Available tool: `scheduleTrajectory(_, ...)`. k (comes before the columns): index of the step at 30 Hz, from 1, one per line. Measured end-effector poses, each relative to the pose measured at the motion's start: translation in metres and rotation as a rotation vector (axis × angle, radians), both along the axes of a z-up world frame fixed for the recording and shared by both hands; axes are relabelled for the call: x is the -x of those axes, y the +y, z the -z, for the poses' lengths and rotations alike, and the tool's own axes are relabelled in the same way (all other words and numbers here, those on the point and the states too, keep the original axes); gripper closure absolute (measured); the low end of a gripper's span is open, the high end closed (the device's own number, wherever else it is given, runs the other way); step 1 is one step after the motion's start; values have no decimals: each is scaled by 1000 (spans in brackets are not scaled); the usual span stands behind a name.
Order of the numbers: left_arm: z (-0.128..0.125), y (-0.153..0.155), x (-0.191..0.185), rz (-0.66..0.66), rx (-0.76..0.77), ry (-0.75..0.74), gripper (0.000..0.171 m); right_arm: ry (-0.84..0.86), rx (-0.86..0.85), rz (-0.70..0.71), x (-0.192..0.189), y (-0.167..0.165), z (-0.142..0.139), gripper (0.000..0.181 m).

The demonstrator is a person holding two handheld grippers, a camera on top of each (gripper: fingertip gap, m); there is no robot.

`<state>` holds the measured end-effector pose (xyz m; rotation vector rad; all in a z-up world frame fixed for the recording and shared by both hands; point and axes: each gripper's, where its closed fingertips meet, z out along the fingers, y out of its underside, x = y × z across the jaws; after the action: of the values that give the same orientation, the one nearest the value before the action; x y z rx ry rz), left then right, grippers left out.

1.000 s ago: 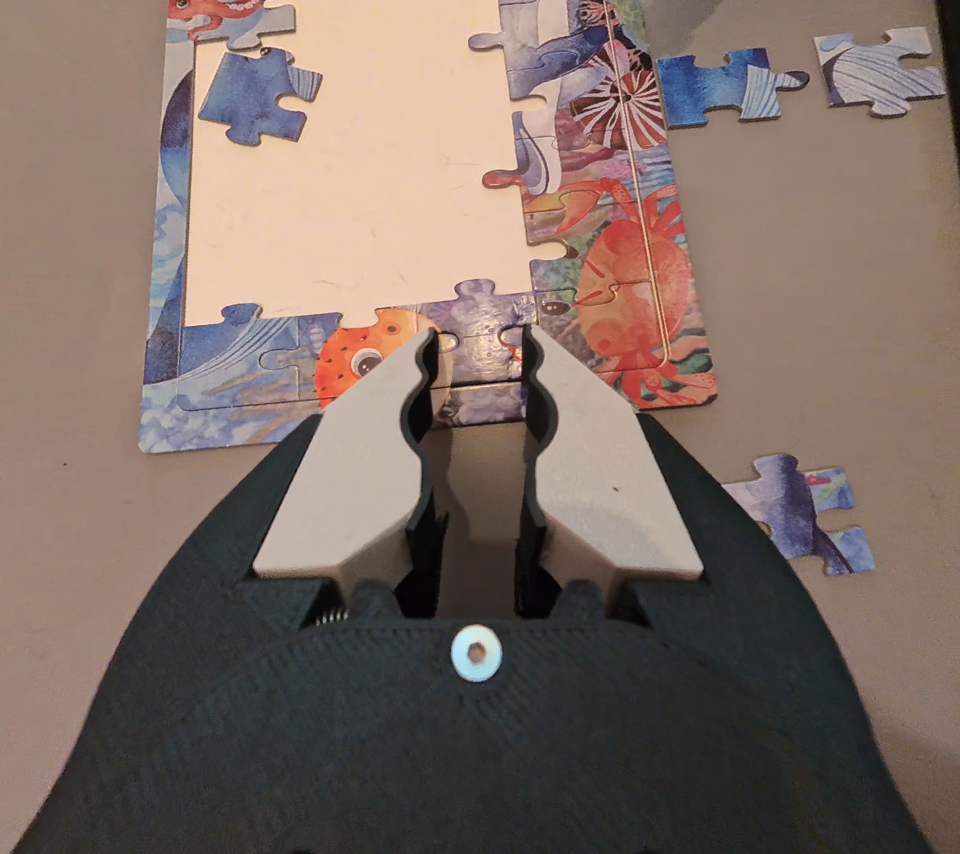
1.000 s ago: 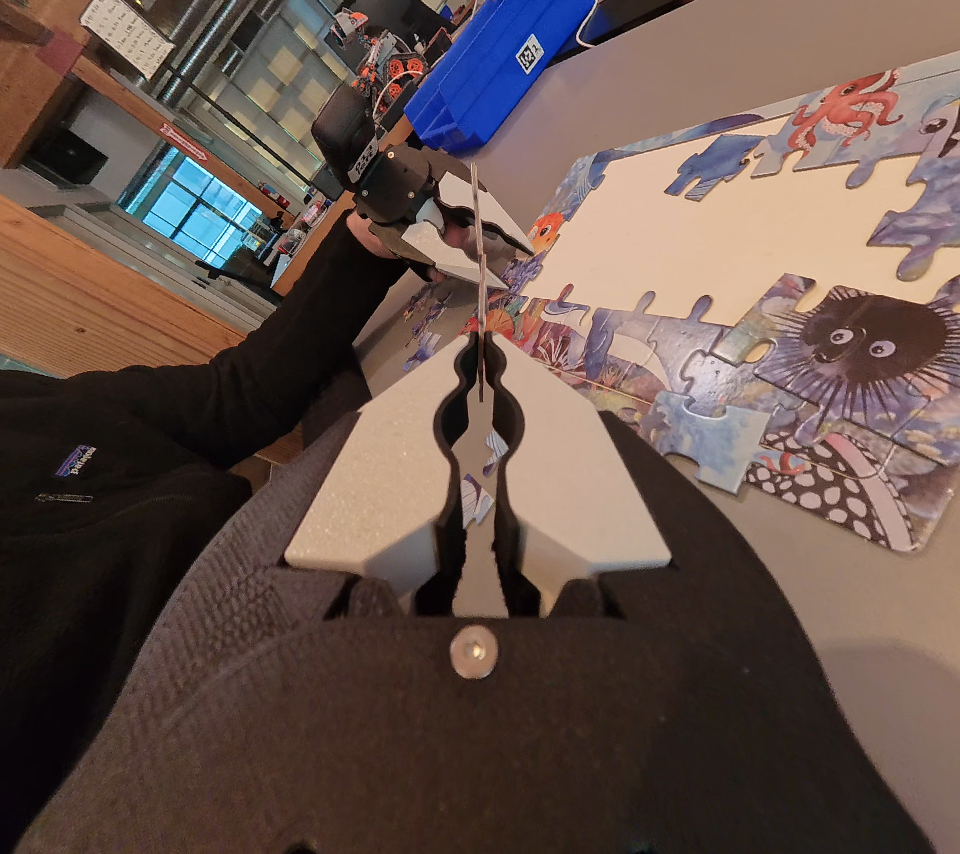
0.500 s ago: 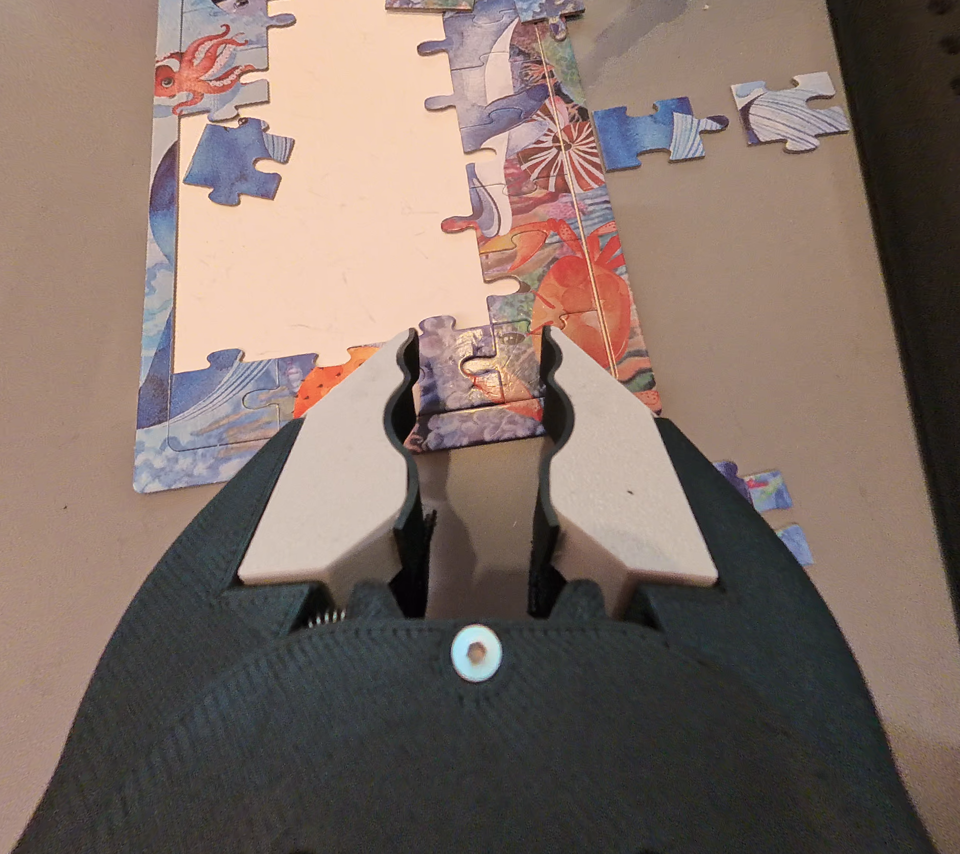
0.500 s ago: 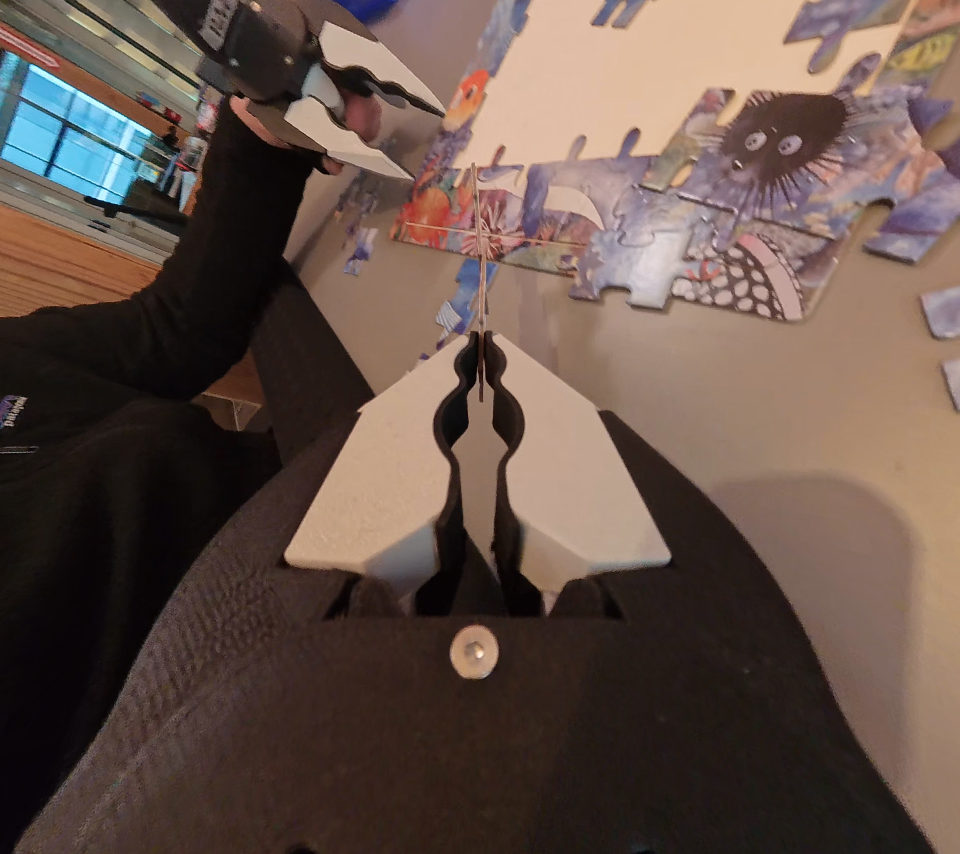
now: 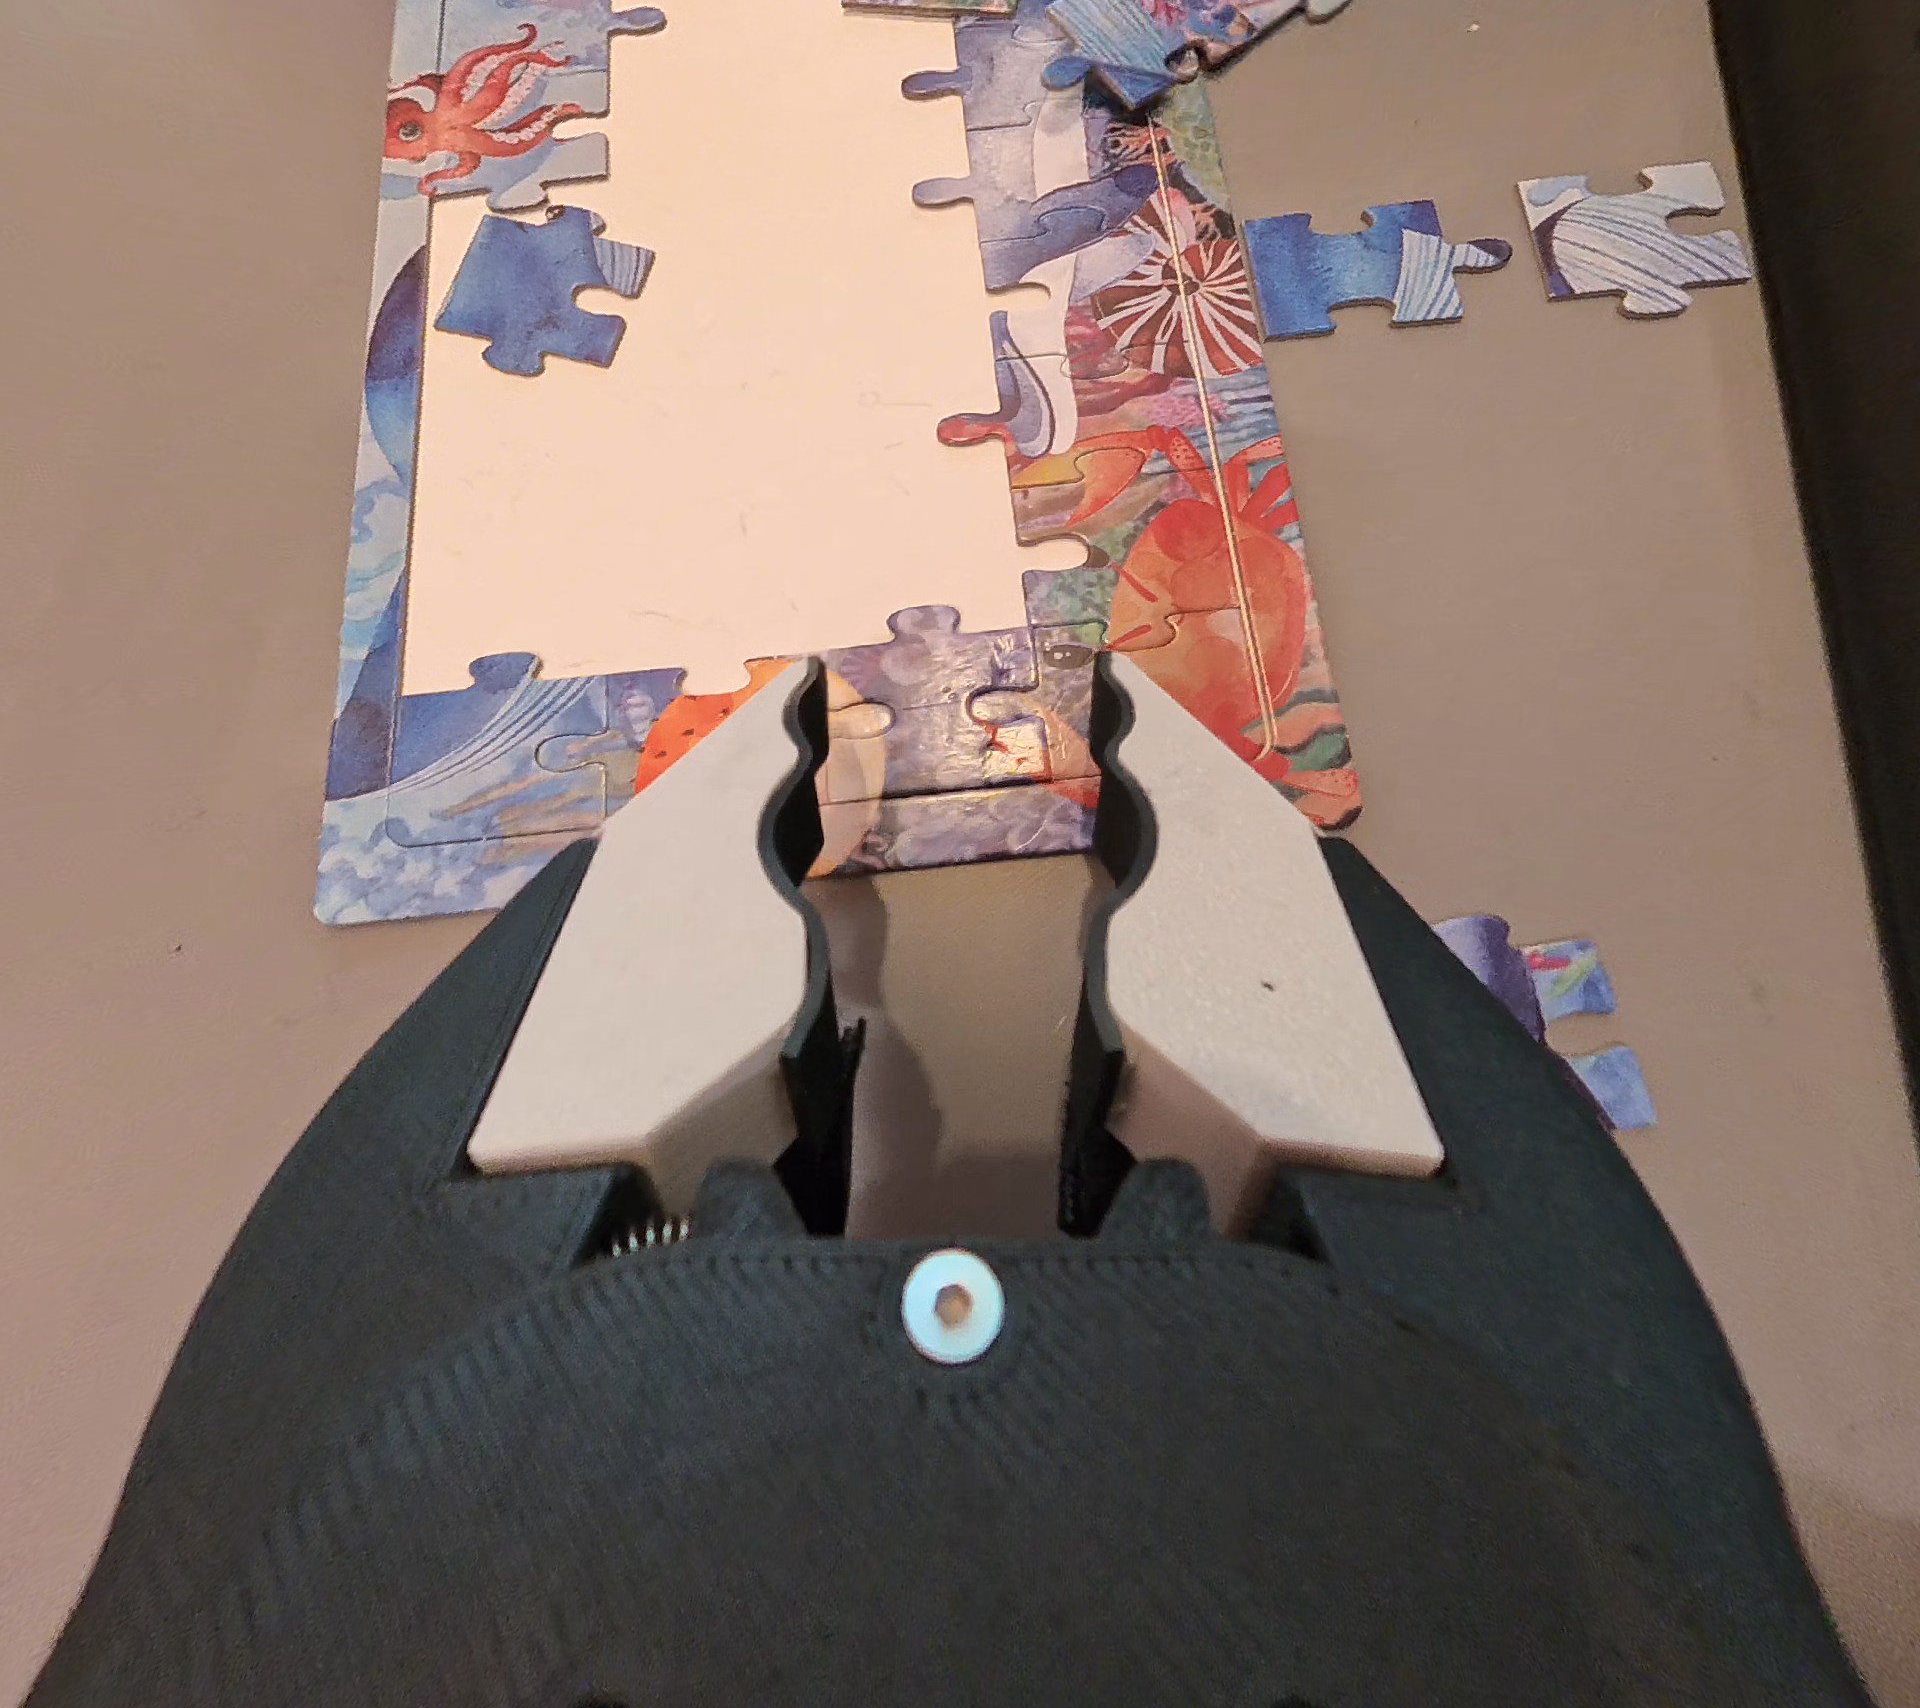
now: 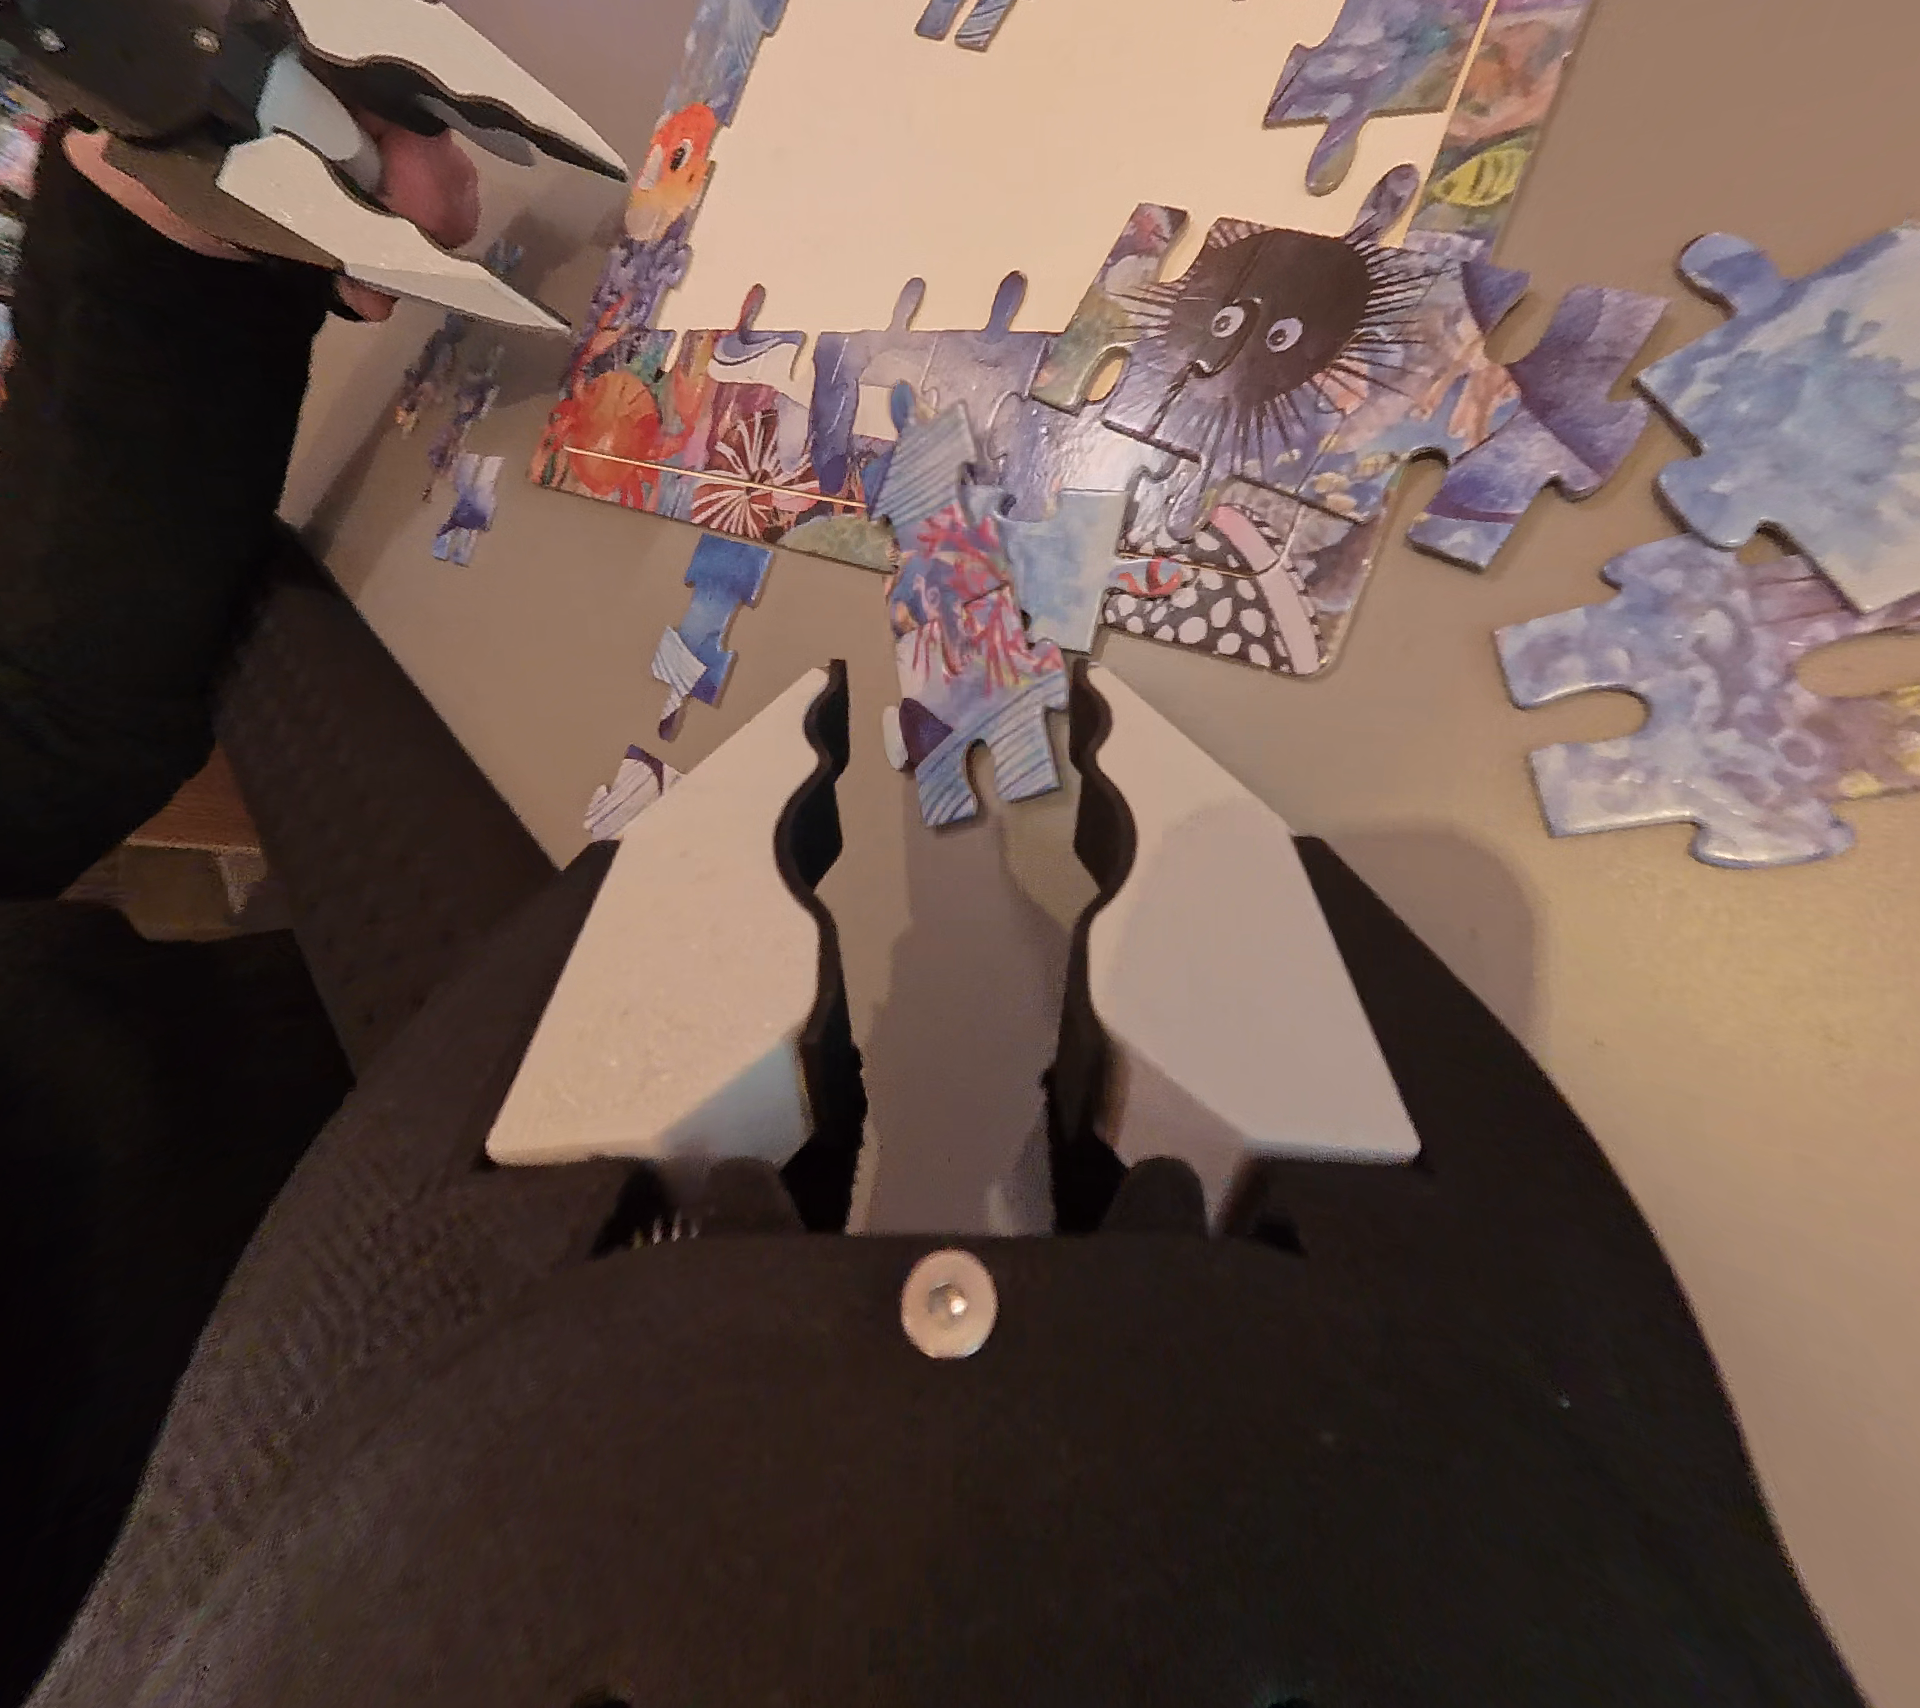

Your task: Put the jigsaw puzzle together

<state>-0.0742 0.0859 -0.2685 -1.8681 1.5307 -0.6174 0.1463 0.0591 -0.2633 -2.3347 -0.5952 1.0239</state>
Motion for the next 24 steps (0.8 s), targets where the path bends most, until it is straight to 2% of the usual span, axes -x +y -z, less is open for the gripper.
scheduleTrajectory(5,-3,4,2,-16,-7,-13,122,-124,-165,-10,-11,17,-17,138)
scheduleTrajectory(7,-1,5,1,-16,-11,-8,122,-215,-262,-58,-13,29,-23,140)
scheduleTrajectory(9,0,5,1,-17,-14,-3,122,-297,-319,-132,-14,43,-20,138)
scheduleTrajectory(15,-3,9,2,-30,-18,-21,121,-513,-396,-438,1,72,11,130)
scheduleTrajectory(17,-2,8,3,-27,-9,-20,121,-531,-396,-538,7,73,19,126)
scheduleTrajectory(24,5,9,3,-14,16,-10,120,-462,-377,-693,23,77,17,124)
